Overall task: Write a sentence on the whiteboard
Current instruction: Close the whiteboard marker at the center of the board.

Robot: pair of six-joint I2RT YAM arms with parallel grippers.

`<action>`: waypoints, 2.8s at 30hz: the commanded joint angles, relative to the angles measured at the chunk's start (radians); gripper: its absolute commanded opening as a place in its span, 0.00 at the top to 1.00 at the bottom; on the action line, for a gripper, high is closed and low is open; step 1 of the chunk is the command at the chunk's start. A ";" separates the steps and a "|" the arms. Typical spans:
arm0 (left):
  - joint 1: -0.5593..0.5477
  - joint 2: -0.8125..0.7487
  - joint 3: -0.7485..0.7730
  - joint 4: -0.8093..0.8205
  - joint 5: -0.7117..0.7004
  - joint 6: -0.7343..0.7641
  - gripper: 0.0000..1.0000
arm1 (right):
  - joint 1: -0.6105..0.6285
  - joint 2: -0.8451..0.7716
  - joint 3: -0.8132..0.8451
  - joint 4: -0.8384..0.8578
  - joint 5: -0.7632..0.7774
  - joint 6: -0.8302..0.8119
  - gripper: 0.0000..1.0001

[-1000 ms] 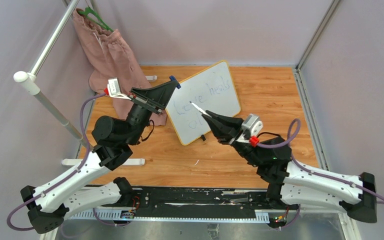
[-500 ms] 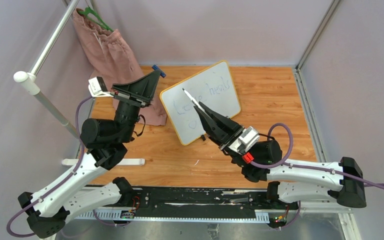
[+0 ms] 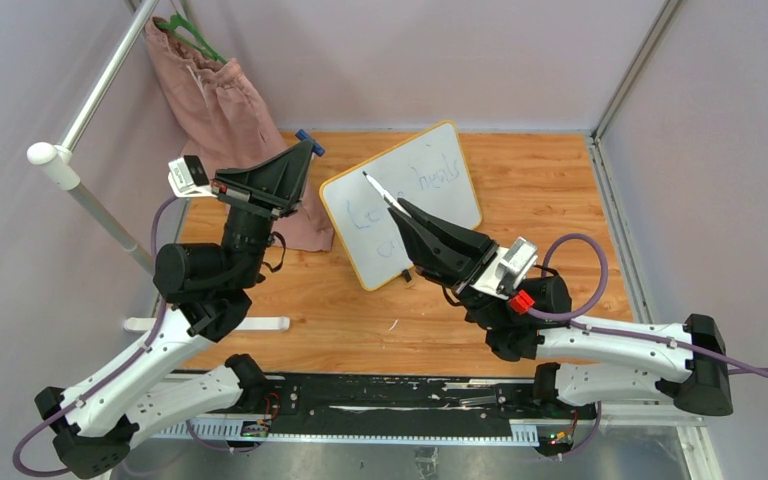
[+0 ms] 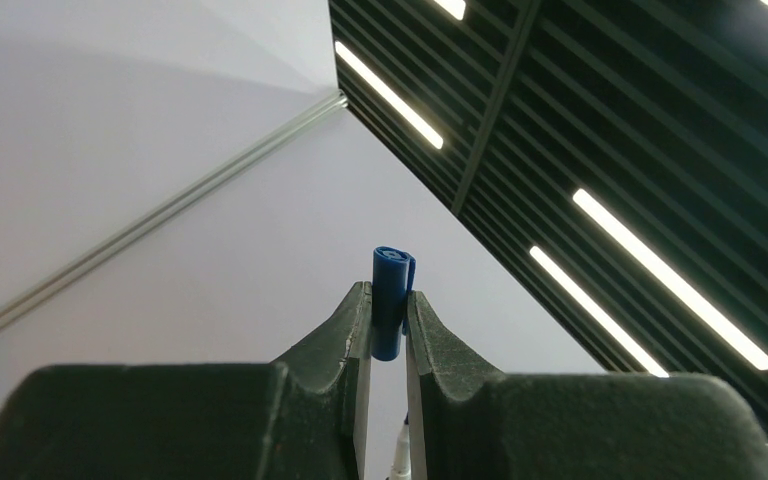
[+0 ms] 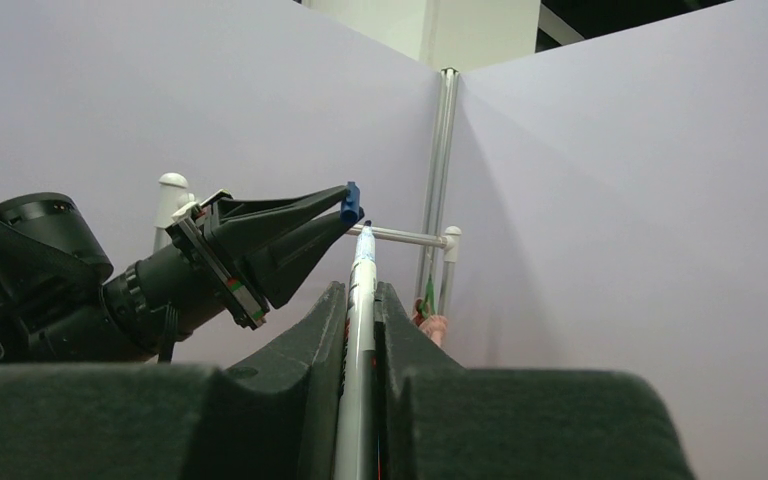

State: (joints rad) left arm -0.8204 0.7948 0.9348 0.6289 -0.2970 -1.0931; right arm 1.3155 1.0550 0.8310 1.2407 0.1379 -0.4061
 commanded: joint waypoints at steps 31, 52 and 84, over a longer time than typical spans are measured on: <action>0.004 0.033 -0.030 0.084 0.123 -0.080 1.00 | -0.004 0.040 0.128 -0.106 0.022 0.055 1.00; 0.004 0.034 -0.052 0.109 0.159 -0.095 1.00 | -0.004 0.039 0.128 -0.095 0.041 0.053 1.00; 0.004 0.044 -0.064 0.146 0.195 -0.102 1.00 | -0.004 0.063 0.152 -0.103 0.051 0.046 1.00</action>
State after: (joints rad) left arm -0.8192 0.8467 0.8822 0.7414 -0.1196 -1.1934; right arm 1.3151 1.1160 0.9455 1.1000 0.1764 -0.3588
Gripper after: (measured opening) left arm 0.171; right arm 0.153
